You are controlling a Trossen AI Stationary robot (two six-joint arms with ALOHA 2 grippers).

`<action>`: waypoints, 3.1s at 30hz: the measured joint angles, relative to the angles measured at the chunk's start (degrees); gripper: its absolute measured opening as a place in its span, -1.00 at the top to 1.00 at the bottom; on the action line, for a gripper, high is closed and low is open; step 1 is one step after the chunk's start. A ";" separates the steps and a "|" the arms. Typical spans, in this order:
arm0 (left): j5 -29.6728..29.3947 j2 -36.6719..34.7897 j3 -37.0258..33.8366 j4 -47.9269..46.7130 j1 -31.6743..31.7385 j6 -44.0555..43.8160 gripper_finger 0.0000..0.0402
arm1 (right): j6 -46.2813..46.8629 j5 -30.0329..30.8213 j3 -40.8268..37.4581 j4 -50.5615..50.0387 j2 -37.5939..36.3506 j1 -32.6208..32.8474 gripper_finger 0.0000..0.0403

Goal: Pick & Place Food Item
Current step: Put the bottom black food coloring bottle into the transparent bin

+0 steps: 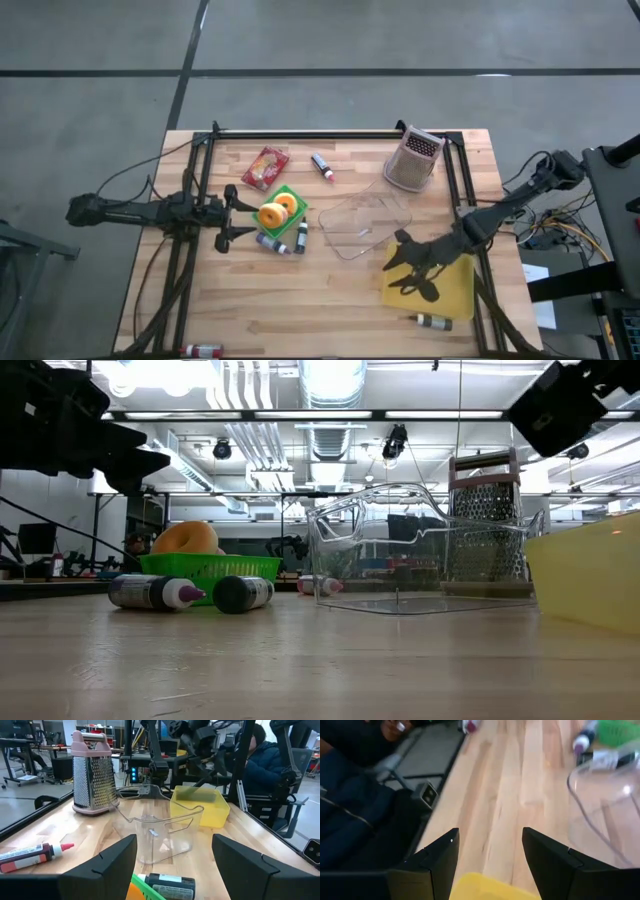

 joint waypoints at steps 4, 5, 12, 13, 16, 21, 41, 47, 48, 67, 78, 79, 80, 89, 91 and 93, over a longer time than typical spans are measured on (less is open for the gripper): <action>-0.02 0.04 0.00 -0.16 0.00 -0.03 -0.30 | 4.48 1.34 1.60 -2.12 4.20 2.10 -0.06; -0.02 0.04 0.00 -0.23 0.00 -0.17 -0.30 | 5.79 1.38 2.07 -2.14 5.29 2.53 -0.06; -0.04 0.04 0.00 -0.68 0.00 -0.66 -0.30 | 14.95 1.45 7.53 -9.22 12.12 6.62 -0.06; -0.04 0.04 0.00 -0.74 0.00 -0.66 -0.30 | 16.28 1.58 8.81 -10.89 13.16 7.25 -0.06; -0.05 0.04 0.00 -1.01 0.00 -0.70 -0.30 | 20.17 1.69 12.48 -15.57 16.50 9.34 -0.06; -0.17 0.13 0.00 -1.39 0.00 -1.28 -0.30 | 26.88 1.47 19.77 -22.66 21.99 13.32 -0.06; -0.13 1.13 -0.02 -1.70 0.00 -1.51 -0.30 | 55.54 -7.49 50.30 -51.06 47.05 24.71 -0.07; -0.07 1.11 -0.02 -1.62 0.00 -1.40 -0.30 | 57.84 -9.98 54.66 -56.32 52.34 25.36 -0.07; -0.02 1.14 -0.02 -1.61 0.00 -1.29 -0.30 | 58.09 -10.53 55.34 -57.06 52.77 25.42 -0.07; -0.03 1.36 -0.02 -1.58 0.00 -0.42 -0.30 | 60.72 -7.24 55.18 -69.84 53.84 28.90 -0.07; -0.04 1.36 -0.02 -1.72 -0.02 -0.13 -0.30 | 60.04 -7.03 50.33 -69.81 53.80 28.88 -0.07; -0.04 1.36 -0.02 -1.71 -0.02 -0.13 -0.30 | 59.80 -7.03 49.99 -69.27 53.80 28.86 -0.07; -0.04 1.36 -0.02 -1.73 0.00 -0.10 -0.30 | 59.63 -7.01 49.56 -68.49 53.76 28.84 -0.07; -0.07 1.36 -0.02 -1.76 -0.01 -0.02 -0.30 | 57.52 -6.64 44.88 -58.12 52.91 28.38 -0.07; -0.05 1.36 -0.02 -1.77 -0.01 -0.04 -0.30 | 57.39 -6.44 44.65 -57.75 52.88 28.39 -0.06; -0.06 1.36 -0.02 -1.81 0.00 -0.04 -0.30 | 57.37 -6.30 44.59 -57.63 52.88 28.40 -0.04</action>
